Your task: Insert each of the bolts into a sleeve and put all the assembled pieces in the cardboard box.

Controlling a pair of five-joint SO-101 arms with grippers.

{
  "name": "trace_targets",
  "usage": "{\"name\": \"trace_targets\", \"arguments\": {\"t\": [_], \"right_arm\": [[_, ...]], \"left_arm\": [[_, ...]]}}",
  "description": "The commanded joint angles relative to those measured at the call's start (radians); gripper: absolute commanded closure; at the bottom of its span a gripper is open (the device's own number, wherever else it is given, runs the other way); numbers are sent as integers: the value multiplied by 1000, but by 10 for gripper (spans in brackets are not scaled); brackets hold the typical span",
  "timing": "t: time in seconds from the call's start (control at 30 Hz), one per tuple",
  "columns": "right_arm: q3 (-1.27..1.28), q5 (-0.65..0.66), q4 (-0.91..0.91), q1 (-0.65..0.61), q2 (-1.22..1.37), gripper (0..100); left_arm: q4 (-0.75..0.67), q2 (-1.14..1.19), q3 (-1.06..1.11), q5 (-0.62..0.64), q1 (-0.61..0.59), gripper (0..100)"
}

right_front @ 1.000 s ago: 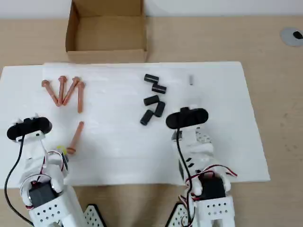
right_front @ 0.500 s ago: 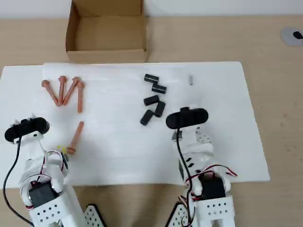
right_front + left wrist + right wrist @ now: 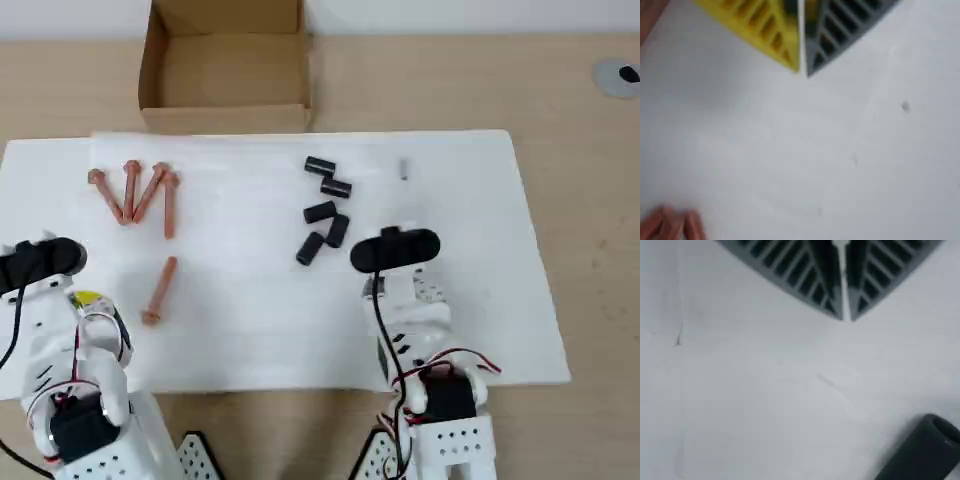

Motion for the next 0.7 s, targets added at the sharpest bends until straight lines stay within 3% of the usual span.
{"name": "trace_targets", "arguments": {"t": [0.0,0.13,0.37,0.67], "right_arm": [[-44,3,5,5,-39,989],[-127,3,5,7,-36,989],[-226,3,121,7,-36,989],[-343,3,178,7,53,989]], "left_arm": [[-5,15,-127,5,8,998],[-3,168,-261,15,8,998],[77,653,-615,187,12,998],[146,918,-776,152,14,998]]}}
